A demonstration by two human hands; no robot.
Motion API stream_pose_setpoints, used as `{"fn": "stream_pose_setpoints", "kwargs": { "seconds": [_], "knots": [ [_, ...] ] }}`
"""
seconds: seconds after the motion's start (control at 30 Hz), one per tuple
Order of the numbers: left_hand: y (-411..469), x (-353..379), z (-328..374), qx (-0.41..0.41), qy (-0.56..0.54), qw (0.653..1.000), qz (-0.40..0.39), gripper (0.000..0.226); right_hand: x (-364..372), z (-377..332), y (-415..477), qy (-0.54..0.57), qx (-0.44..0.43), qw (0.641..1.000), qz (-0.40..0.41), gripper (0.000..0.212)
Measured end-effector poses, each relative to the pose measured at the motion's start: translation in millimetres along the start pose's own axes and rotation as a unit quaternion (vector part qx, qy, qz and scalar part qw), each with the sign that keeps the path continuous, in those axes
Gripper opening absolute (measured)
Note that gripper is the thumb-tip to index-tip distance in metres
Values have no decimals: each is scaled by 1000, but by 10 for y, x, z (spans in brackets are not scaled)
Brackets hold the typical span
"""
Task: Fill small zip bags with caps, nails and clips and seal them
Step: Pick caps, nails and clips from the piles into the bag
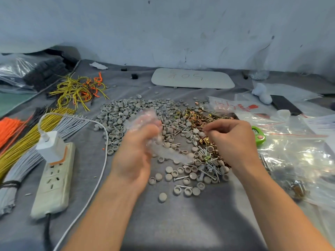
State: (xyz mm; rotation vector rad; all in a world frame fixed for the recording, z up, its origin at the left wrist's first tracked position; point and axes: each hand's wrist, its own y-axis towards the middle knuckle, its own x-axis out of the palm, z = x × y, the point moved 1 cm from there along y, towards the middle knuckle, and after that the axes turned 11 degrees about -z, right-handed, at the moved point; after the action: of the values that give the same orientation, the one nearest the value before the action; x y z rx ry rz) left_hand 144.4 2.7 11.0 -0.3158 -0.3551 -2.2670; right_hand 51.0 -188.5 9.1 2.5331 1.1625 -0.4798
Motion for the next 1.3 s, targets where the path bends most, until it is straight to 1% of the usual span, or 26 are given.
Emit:
{"fn": "stream_pose_setpoints", "kwargs": {
  "seconds": [0.03,0.07,0.13,0.17,0.2,0.27,0.33,0.4,0.47,0.5,0.53,0.6,0.67,0.73,0.77,0.8,0.87,0.93,0.97,1.0,1.07,1.2,1.3],
  "knots": [
    [0,-22,14,-3,-35,999,4,24,-8,21,3,-14,9,1000,-3,46],
    [-2,-16,21,-3,-32,999,12,26,-19,42,11,-23,16,1000,-5,46],
    [-6,40,0,40,93,993,57,30,-50,69,29,-43,24,999,-8,40],
    [-7,80,-12,63,129,988,60,32,-61,82,38,-55,27,998,-11,35],
    [-1,118,-19,79,133,987,51,31,-65,95,45,-68,33,997,-16,32],
    [18,136,-41,88,150,983,58,32,-58,122,46,-94,45,994,-40,30],
    [37,130,-68,83,168,980,74,36,-54,124,25,-125,46,988,-74,26],
    [28,146,-87,73,185,975,102,39,-78,82,-15,-171,34,979,-109,16],
    [13,143,-92,76,242,958,133,39,-88,13,-87,-235,34,957,-168,8],
    [5,127,-79,78,285,944,145,39,-76,-7,-129,-286,39,937,-196,9],
    [-2,109,-65,76,323,930,157,38,-53,-18,-168,-352,47,910,-214,12],
    [-19,68,-40,68,384,904,178,35,17,-32,-225,-462,55,859,-215,17],
    [-44,52,-13,62,446,873,189,35,75,-40,-239,-499,52,841,-200,18],
    [-70,46,-11,56,475,858,184,38,99,-44,-226,-507,49,836,-206,16],
    [-84,52,-11,55,479,857,181,39,89,-35,-220,-495,51,840,-215,14],
    [-94,60,-13,56,483,856,179,39,59,-11,-209,-462,60,856,-223,10],
    [-103,70,-24,61,499,846,175,40,-41,43,-179,-354,80,906,-216,7],
    [-91,84,-29,62,516,837,171,42,-135,98,-92,-274,78,946,-154,15],
    [-81,89,-35,60,519,835,171,42,-157,126,-21,-251,75,958,-118,18],
    [-70,96,-46,58,518,836,170,42,-155,139,52,-236,73,965,-90,18],
    [-58,119,-77,57,517,838,165,42,-71,135,183,-234,74,967,-69,18],
    [-63,175,-130,57,533,829,159,47,232,120,344,-262,68,959,-79,13],
    [-45,183,-135,56,531,831,159,46,425,106,396,-279,67,954,-82,12]
  ]
}}
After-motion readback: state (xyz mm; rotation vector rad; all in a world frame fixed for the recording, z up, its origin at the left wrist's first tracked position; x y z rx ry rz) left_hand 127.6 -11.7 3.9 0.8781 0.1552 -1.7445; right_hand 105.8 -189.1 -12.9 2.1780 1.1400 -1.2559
